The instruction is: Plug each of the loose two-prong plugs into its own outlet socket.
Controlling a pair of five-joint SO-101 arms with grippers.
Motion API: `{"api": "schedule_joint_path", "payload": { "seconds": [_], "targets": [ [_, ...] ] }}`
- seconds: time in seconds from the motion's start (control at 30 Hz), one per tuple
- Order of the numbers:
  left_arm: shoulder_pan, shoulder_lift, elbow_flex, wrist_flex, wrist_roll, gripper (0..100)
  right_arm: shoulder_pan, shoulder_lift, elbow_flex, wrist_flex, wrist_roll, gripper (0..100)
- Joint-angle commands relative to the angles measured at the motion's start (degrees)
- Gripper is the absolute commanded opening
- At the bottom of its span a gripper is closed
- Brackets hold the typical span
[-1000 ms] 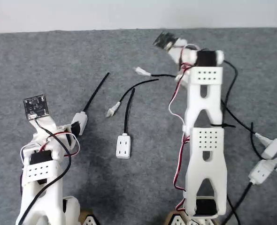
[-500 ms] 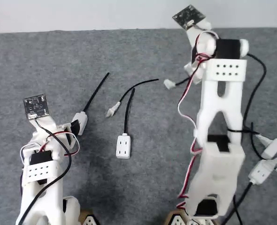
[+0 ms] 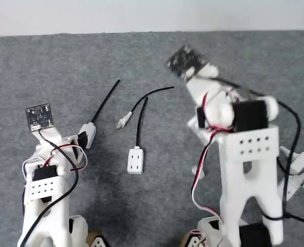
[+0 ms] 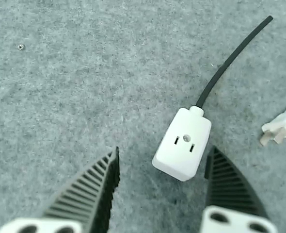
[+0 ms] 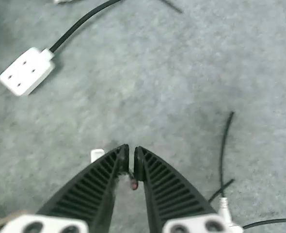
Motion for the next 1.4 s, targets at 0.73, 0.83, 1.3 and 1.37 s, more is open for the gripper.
{"api": "schedule_joint_path", "payload": {
  "seconds": [0.73,0.83,1.3,1.37],
  "targets": [
    [0.2,-1.5,-0.6,-1.3,-0.6,27,6.2,23.7,9.8,-41.8,5.3,16.9],
    [0.2,-1.5,-0.6,-1.3,-0.6,27,6.6,24.0,8.7,-45.1,-4.5,19.7],
    [0.2,-1.5,-0.6,-1.3,-0.7,27,7.6,18.1,7.0,-22.3,-42.8,9.8],
    [0.2,-1.5,-0.6,-1.3,-0.7,27,7.5,15.4,10.5,-21.9,-44.0,9.1]
  ]
}}
